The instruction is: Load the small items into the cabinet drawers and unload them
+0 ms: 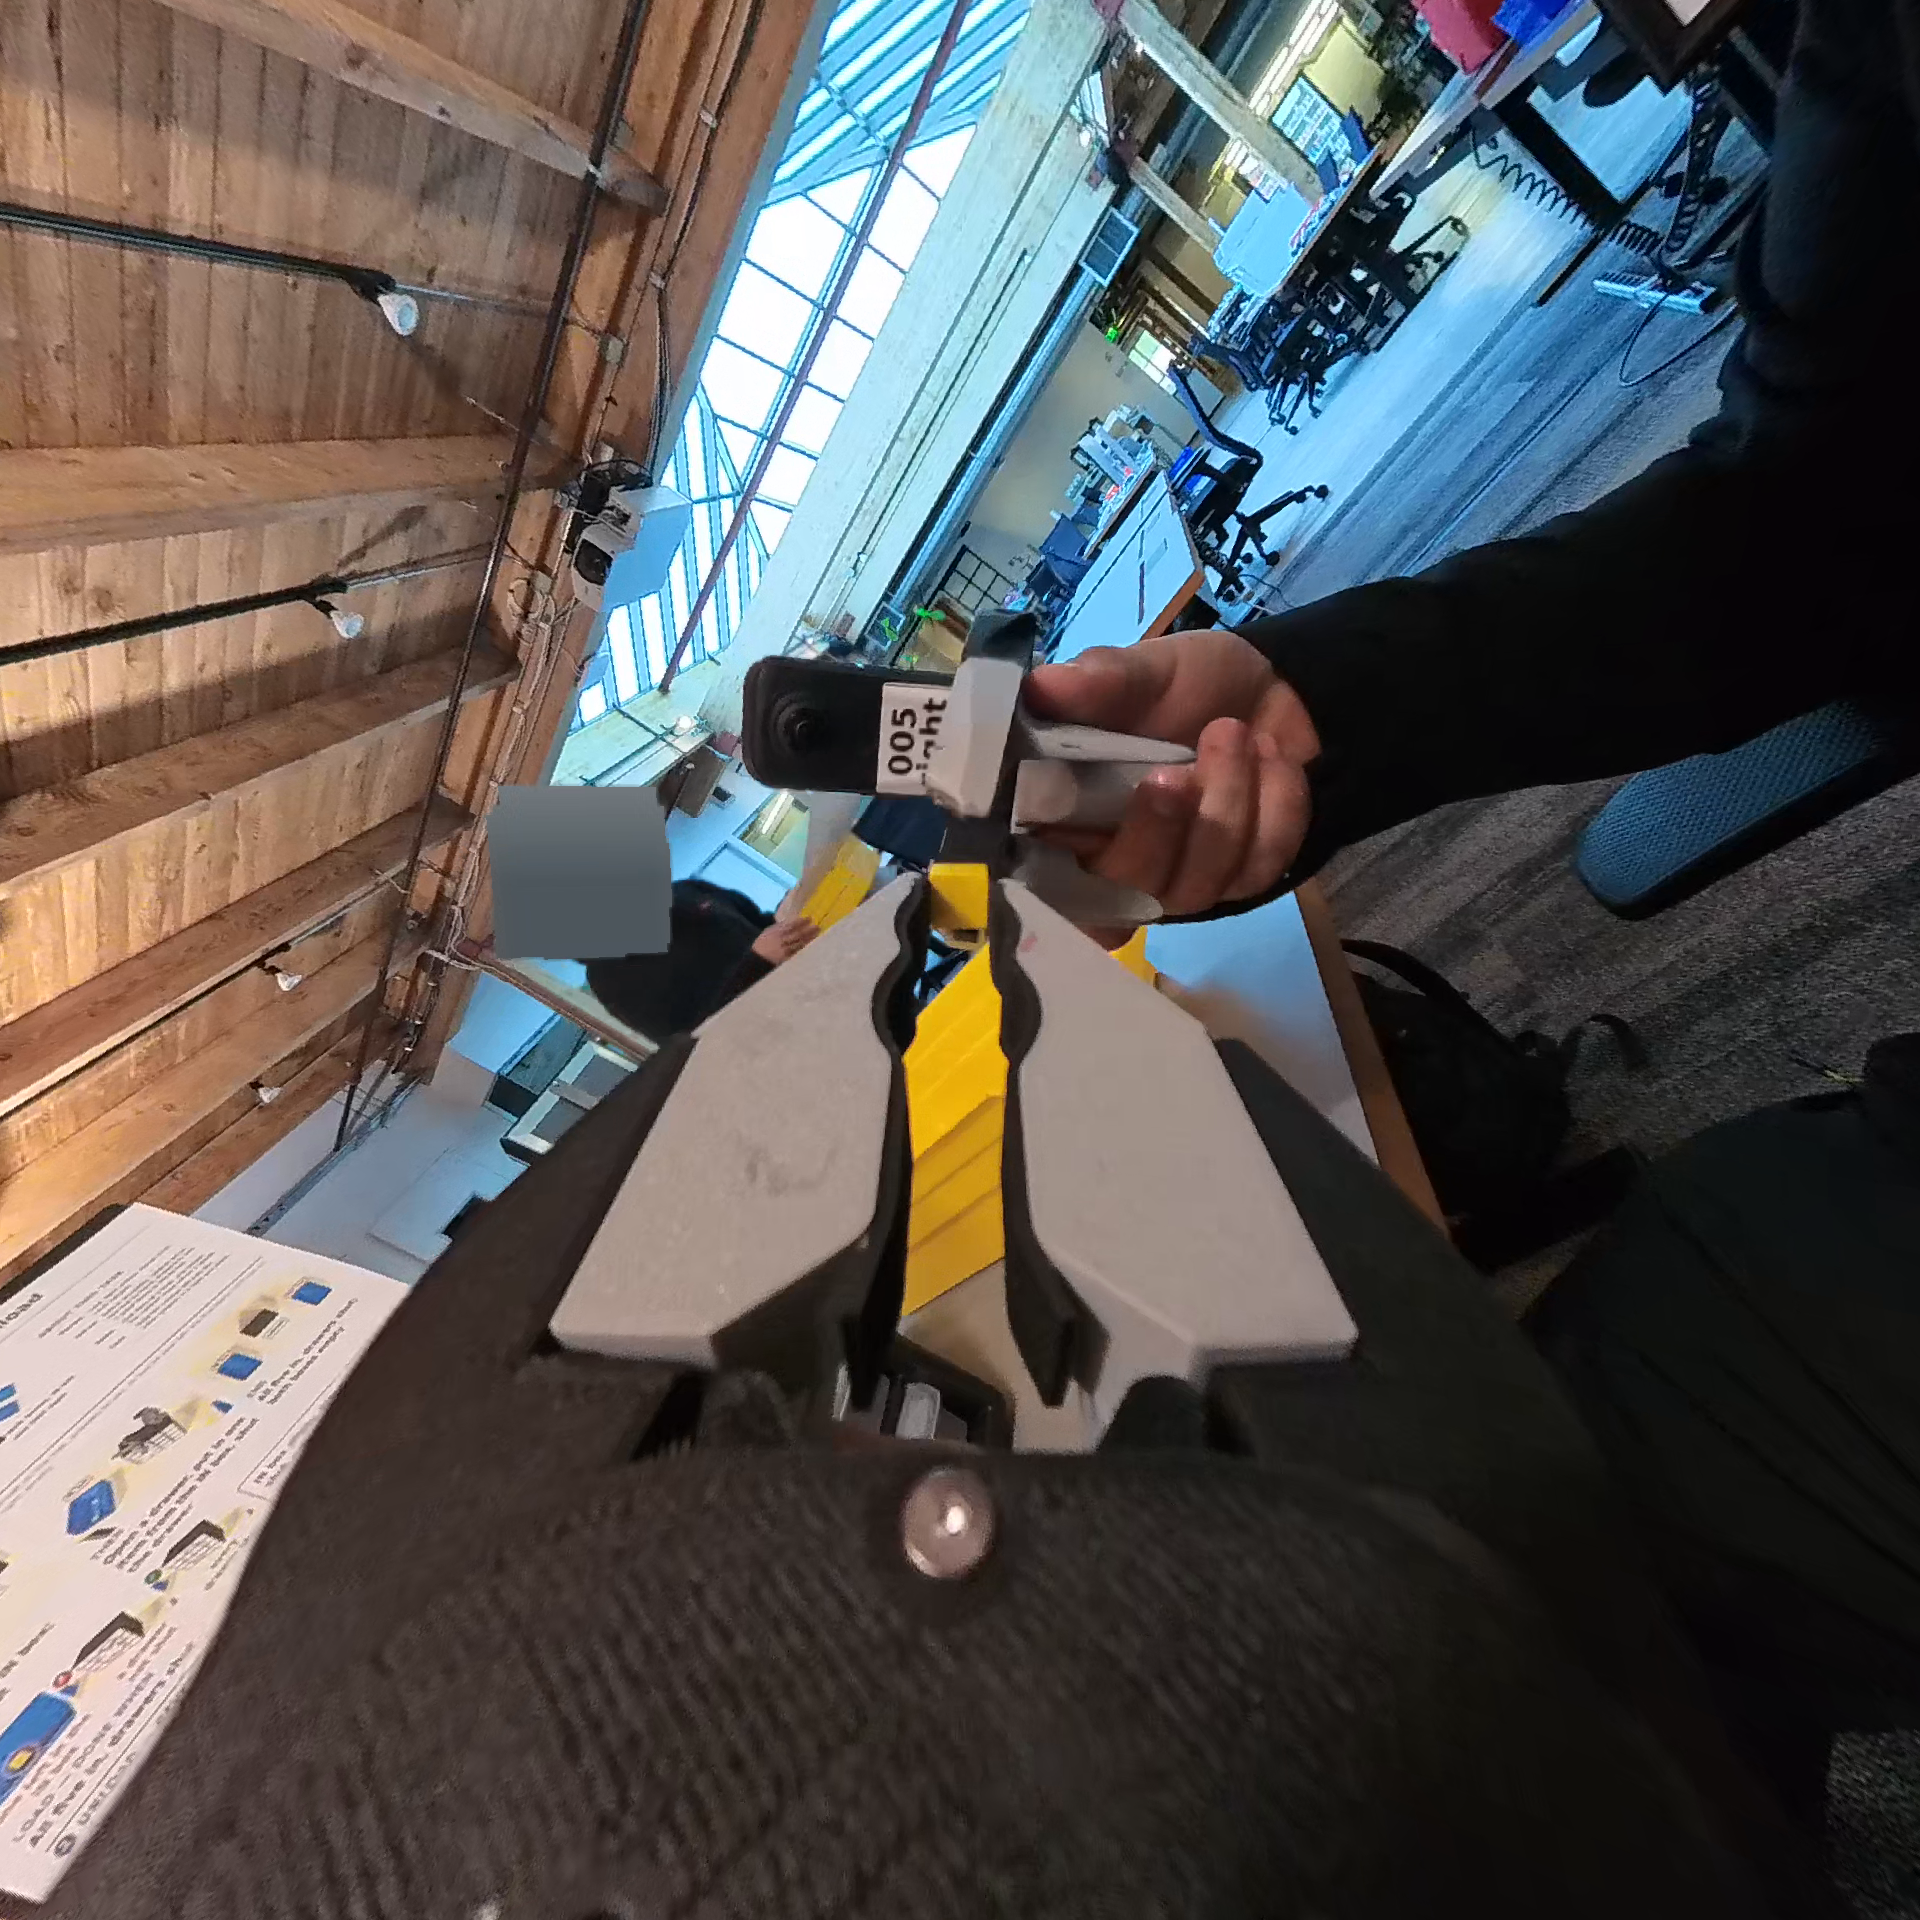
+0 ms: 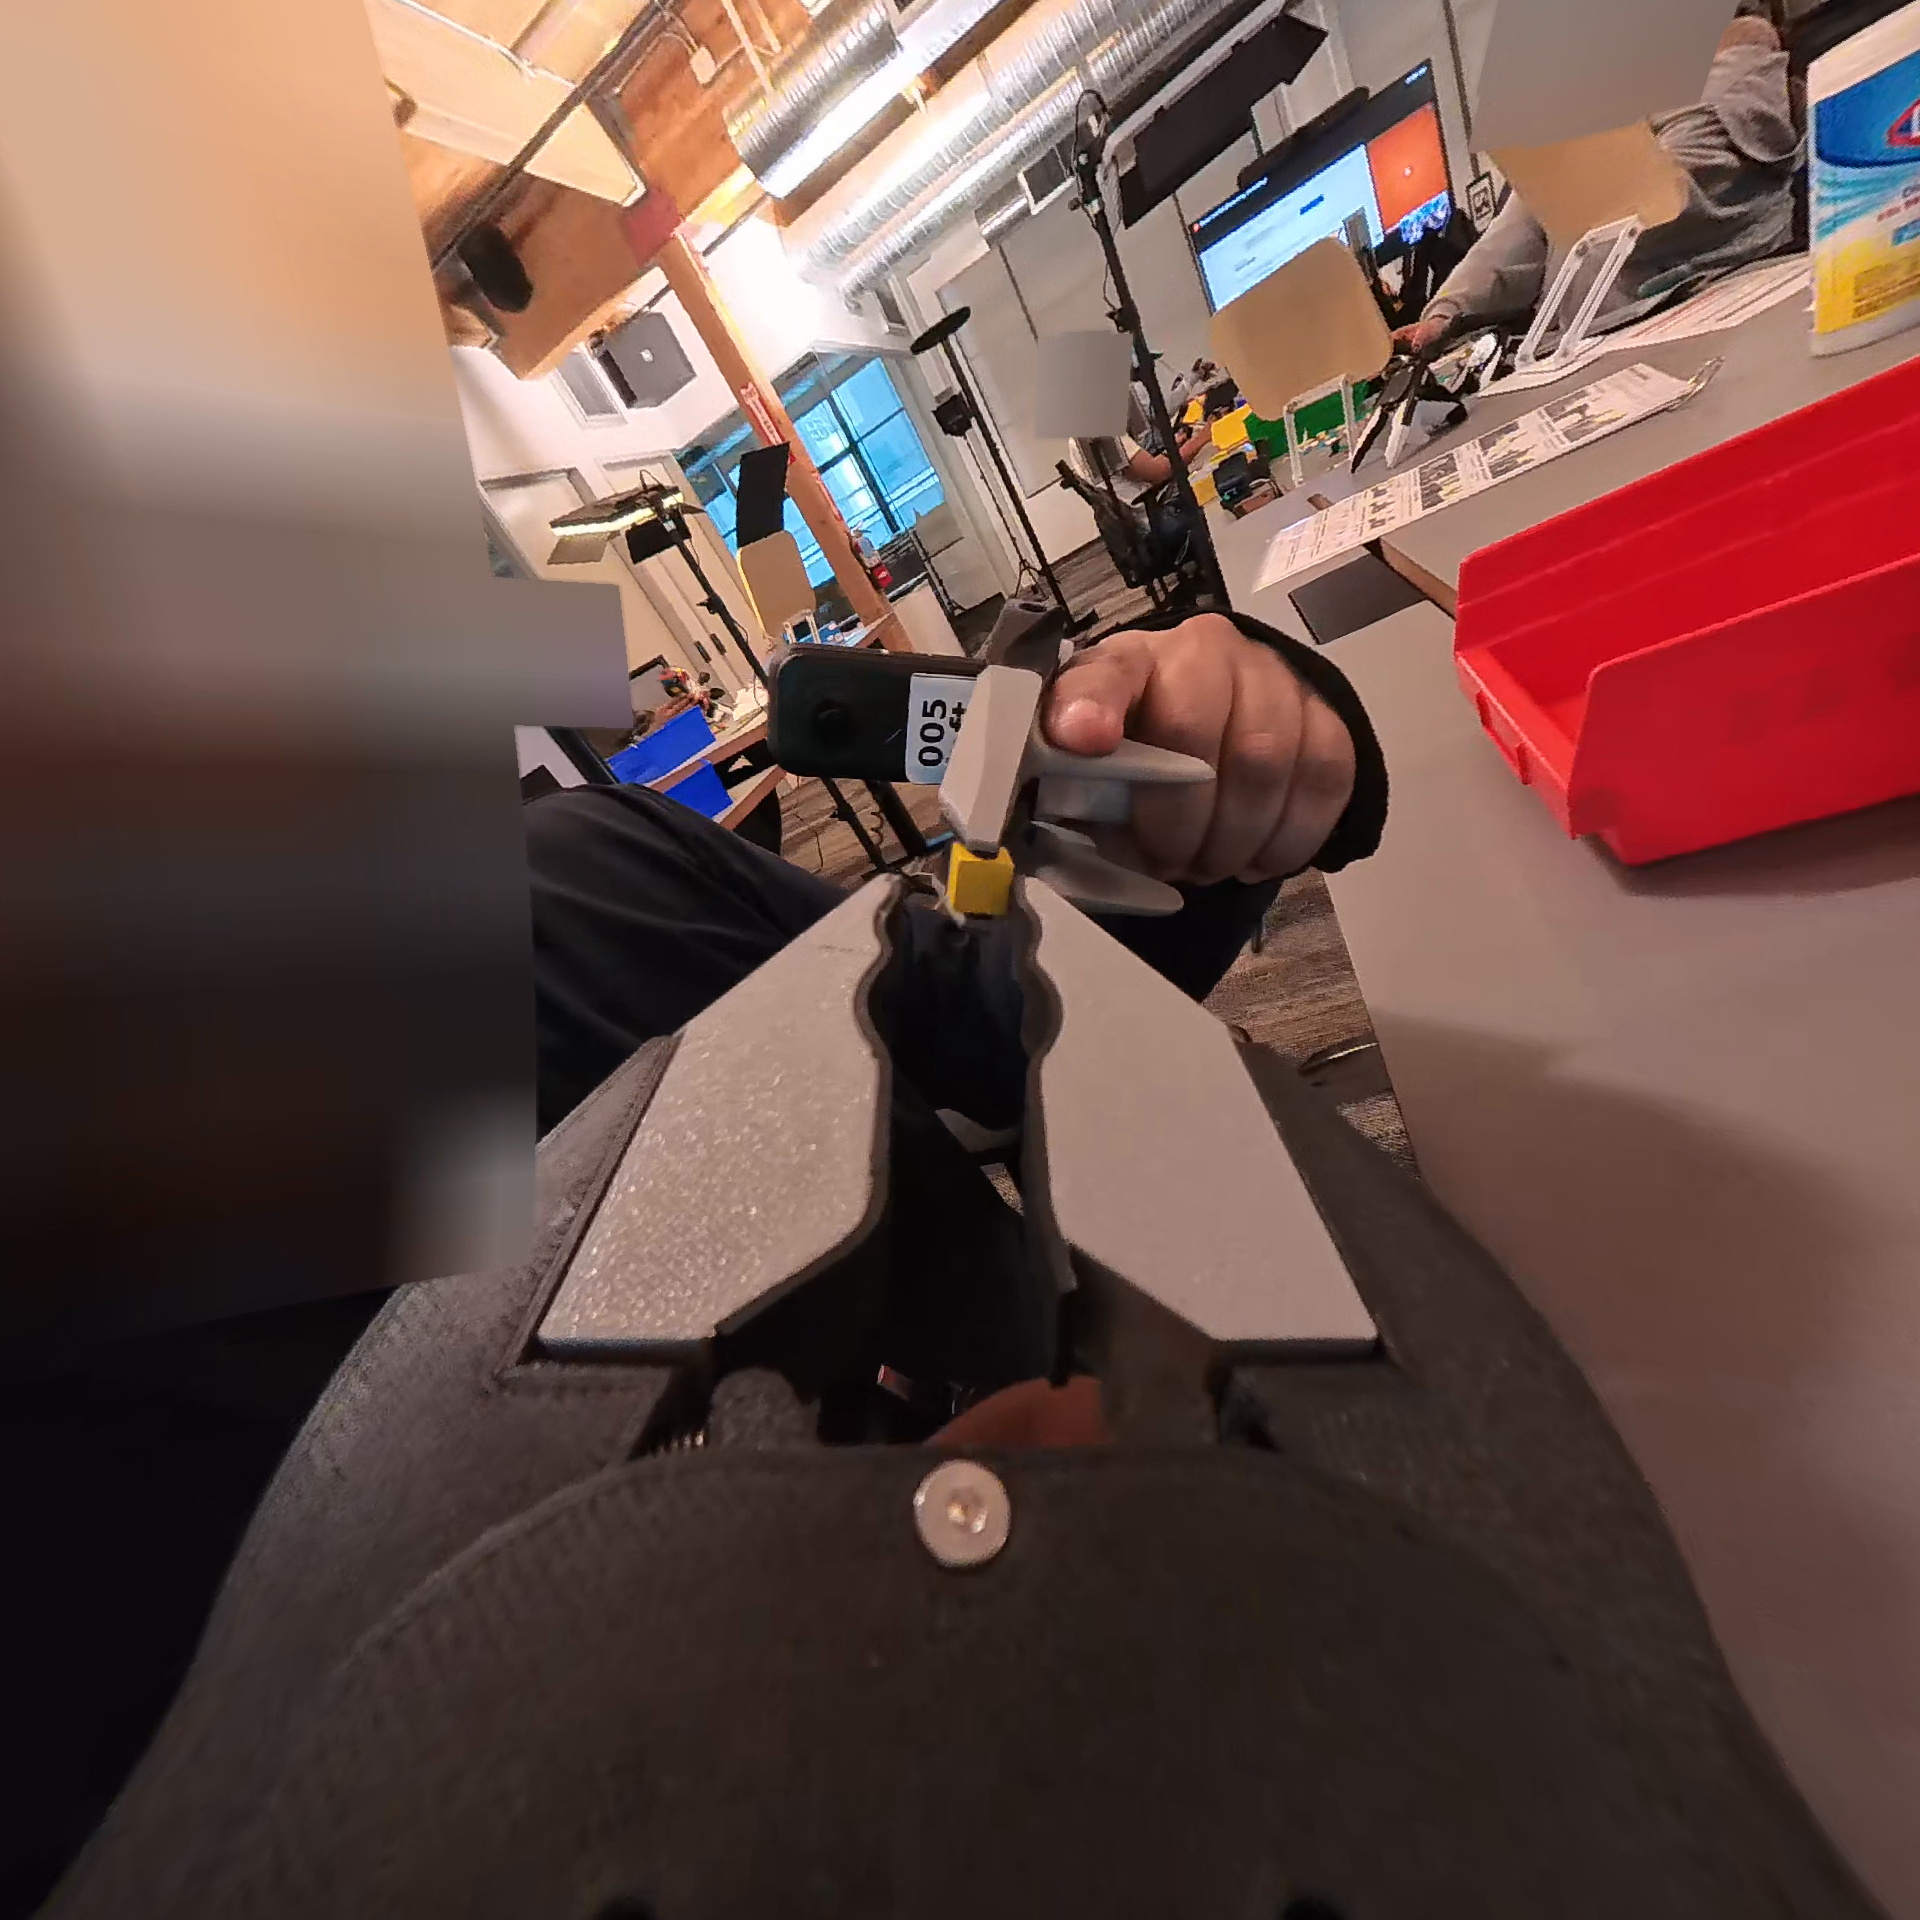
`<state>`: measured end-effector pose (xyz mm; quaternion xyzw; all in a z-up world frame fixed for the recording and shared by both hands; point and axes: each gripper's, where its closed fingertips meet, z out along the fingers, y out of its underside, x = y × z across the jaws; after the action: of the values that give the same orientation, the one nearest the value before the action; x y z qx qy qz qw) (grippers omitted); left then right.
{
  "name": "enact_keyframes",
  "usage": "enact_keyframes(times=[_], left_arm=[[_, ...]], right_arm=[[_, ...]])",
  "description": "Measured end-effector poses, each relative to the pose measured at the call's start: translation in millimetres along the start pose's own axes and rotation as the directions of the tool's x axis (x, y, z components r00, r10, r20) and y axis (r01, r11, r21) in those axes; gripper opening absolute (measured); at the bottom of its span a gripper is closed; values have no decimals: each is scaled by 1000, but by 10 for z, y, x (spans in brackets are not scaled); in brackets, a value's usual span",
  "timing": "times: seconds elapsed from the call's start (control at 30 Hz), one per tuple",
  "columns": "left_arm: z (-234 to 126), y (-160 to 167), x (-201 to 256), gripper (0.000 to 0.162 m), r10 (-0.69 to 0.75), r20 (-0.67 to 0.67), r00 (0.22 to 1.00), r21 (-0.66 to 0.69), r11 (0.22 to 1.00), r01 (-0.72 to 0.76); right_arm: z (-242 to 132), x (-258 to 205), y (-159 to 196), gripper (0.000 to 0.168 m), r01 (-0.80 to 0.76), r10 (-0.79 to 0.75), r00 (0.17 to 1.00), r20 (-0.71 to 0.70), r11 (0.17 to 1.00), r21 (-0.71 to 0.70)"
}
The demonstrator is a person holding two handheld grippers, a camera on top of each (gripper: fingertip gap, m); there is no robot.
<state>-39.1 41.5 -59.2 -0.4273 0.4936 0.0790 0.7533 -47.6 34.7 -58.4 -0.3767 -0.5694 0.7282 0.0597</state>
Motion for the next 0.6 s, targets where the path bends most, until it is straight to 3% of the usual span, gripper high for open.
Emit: enact_keyframes(times=[0.6], left_arm=[[12,79,-2,9,4,7,1000,-25,1000,-4]], right_arm=[[32,102,2,8,-38,38,999,-16,999,2]])
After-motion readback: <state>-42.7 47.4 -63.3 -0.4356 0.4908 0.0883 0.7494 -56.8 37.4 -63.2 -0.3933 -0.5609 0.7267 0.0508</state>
